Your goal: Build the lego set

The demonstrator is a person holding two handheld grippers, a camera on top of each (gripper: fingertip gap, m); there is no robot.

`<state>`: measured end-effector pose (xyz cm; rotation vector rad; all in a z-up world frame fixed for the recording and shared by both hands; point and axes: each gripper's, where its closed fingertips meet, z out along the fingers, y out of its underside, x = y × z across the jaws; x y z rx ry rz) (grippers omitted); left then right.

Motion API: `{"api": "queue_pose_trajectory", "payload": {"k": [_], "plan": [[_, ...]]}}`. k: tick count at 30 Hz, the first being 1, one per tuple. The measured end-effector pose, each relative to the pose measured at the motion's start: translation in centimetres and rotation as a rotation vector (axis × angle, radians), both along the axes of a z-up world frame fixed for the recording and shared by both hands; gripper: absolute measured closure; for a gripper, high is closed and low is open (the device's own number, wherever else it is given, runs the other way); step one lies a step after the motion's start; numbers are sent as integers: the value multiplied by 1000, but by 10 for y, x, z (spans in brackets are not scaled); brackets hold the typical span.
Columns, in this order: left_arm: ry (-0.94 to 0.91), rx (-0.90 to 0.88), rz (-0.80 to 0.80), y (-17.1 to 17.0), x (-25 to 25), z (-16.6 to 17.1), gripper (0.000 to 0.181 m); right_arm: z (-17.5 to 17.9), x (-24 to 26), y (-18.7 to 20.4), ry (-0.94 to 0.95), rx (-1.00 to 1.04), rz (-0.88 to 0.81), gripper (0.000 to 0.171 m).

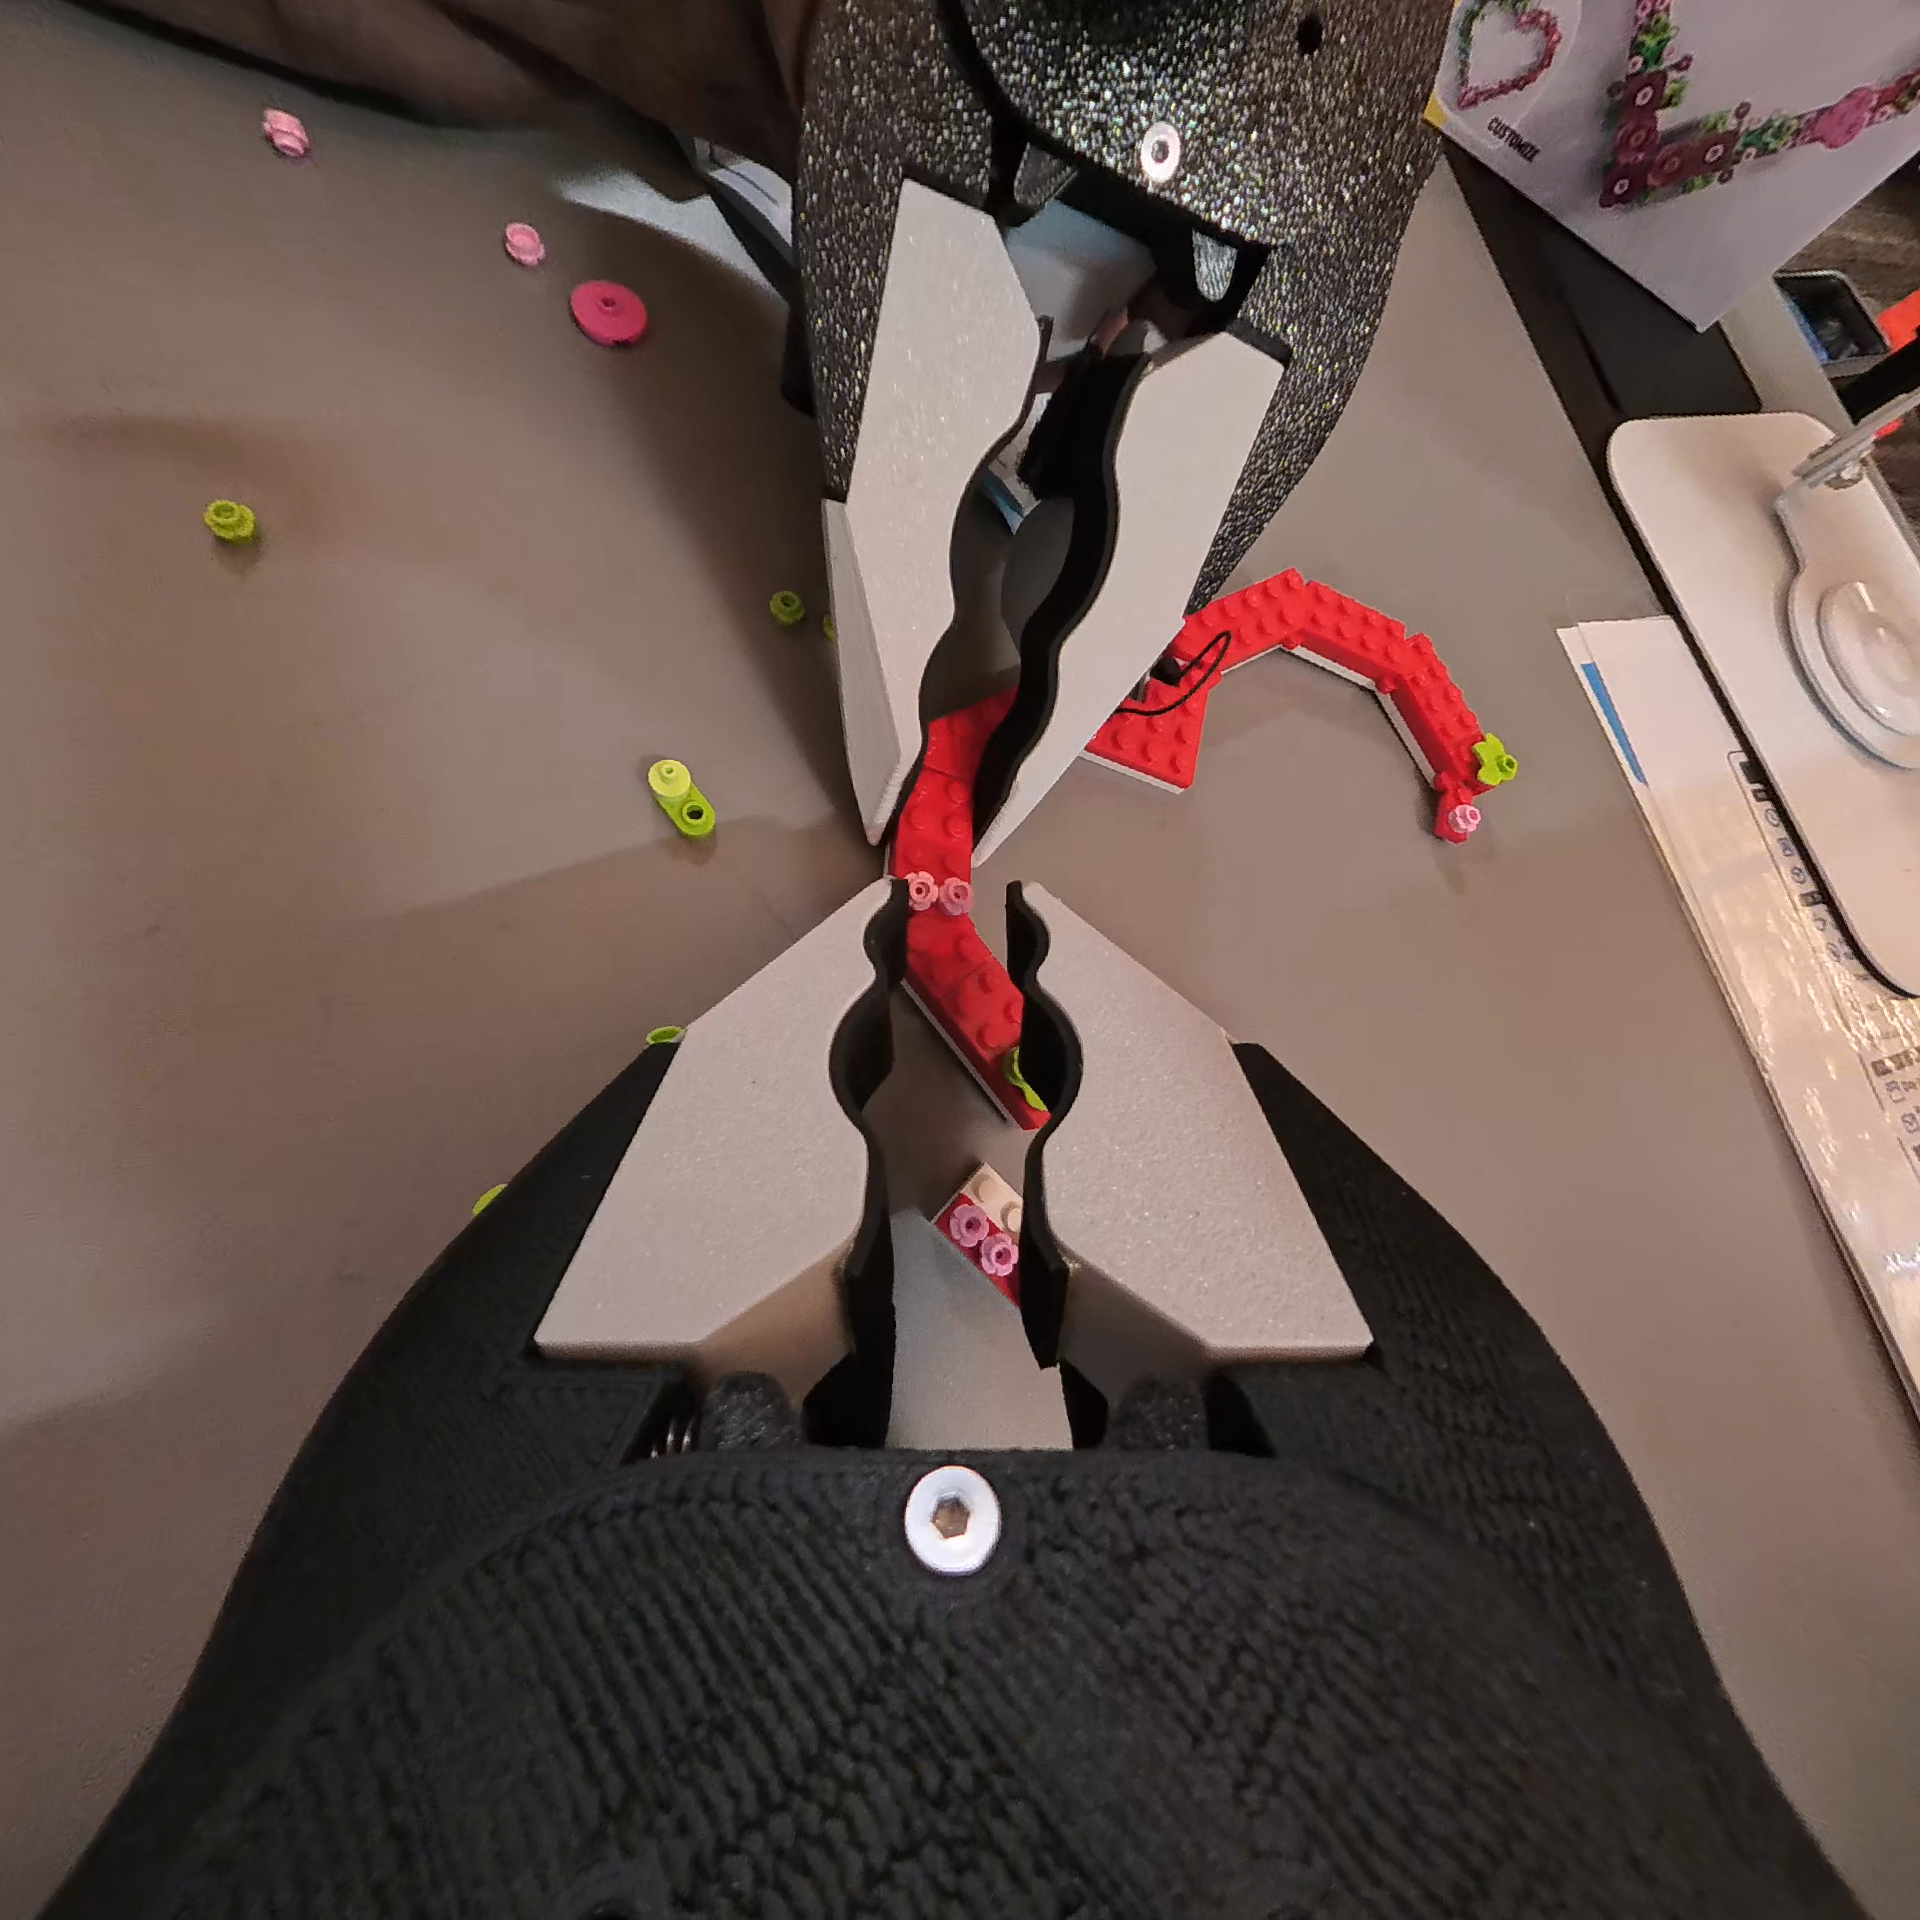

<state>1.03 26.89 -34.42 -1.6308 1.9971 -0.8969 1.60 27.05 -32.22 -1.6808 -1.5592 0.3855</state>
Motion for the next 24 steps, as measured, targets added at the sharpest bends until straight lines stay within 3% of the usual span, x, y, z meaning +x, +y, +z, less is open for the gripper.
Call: {"api": "queue_pose_trajectory", "payload": {"k": [24], "plan": [[-3,-18,2,-1,0,0,167,1,3,-2,-4,29,2,153]]}}
